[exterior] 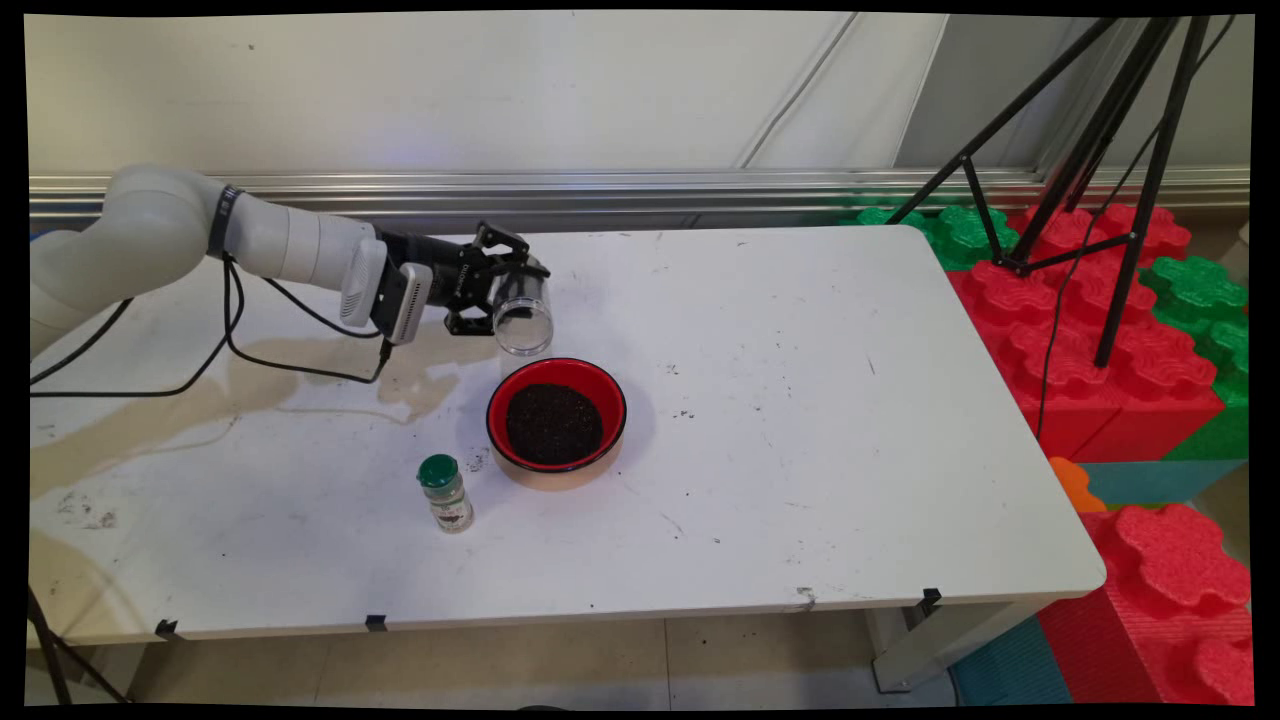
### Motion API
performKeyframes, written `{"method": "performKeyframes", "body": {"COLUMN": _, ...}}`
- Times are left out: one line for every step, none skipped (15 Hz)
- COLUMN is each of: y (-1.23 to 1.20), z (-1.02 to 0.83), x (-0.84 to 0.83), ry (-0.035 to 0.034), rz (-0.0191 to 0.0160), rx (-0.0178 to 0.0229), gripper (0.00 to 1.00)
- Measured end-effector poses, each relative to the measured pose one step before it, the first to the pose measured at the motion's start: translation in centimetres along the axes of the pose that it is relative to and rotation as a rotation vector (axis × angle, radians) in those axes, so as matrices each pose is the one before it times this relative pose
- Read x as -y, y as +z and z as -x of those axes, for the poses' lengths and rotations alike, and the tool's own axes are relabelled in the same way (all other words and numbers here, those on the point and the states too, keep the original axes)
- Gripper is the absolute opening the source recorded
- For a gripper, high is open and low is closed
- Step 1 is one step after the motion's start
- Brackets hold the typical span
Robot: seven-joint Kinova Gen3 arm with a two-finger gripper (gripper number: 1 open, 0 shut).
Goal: Pour the black seasoning powder in the red bowl
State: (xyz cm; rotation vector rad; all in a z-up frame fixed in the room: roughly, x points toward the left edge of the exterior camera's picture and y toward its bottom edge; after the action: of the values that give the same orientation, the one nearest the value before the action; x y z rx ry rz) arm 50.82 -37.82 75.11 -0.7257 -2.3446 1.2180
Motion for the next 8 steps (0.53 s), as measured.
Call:
{"method": "performKeyframes", "body": {"y": -0.061, "z": -0.086, "x": 0.184, "ry": 0.01995, "rz": -0.00203, "rx": 0.00156, "gripper": 0.00}}
{"method": "performKeyframes", "body": {"y": -0.082, "z": -0.092, "x": 0.219, "ry": 0.02317, "rz": -0.00201, "rx": 0.00165, "gripper": 0.00}}
{"method": "performKeyframes", "body": {"y": -0.071, "z": -0.087, "x": 0.236, "ry": 0.02292, "rz": -0.00204, "rx": 0.00136, "gripper": 0.00}}
{"method": "performKeyframes", "body": {"y": -0.062, "z": -0.069, "x": 0.225, "ry": 0.01843, "rz": -0.00216, "rx": 0.00131, "gripper": 0.00}}
{"method": "performKeyframes", "body": {"y": -0.082, "z": -0.067, "x": 0.269, "ry": 0.02120, "rz": -0.00248, "rx": 0.00209, "gripper": 0.00}}
{"method": "performKeyframes", "body": {"y": -0.053, "z": -0.047, "x": 0.190, "ry": 0.01478, "rz": -0.00152, "rx": 0.00134, "gripper": 0.00}}
{"method": "performKeyframes", "body": {"y": -0.073, "z": -0.055, "x": 0.252, "ry": 0.01757, "rz": -0.00261, "rx": 0.00184, "gripper": 0.00}}
{"method": "performKeyframes", "body": {"y": -0.058, "z": -0.028, "x": 0.165, "ry": 0.01151, "rz": -0.00157, "rx": 0.00175, "gripper": 0.00}}
